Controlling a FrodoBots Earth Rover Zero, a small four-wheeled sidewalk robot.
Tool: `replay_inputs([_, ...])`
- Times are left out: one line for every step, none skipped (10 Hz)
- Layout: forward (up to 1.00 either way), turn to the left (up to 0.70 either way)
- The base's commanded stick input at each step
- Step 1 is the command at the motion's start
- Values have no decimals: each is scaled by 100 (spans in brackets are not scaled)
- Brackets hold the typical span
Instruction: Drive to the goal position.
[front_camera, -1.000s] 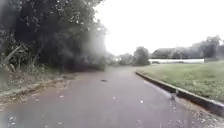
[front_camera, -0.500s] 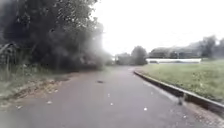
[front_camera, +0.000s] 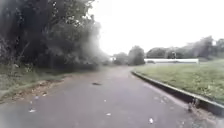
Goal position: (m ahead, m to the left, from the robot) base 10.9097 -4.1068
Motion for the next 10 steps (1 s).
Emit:
replay_inputs([70,-27])
replay_inputs([70,0])
replay_inputs([70,0])
replay_inputs([70,0])
replay_inputs([70,0])
replay_inputs([70,0])
replay_inputs([70,0])
replay_inputs([70,0])
replay_inputs([70,0])
replay_inputs([70,0])
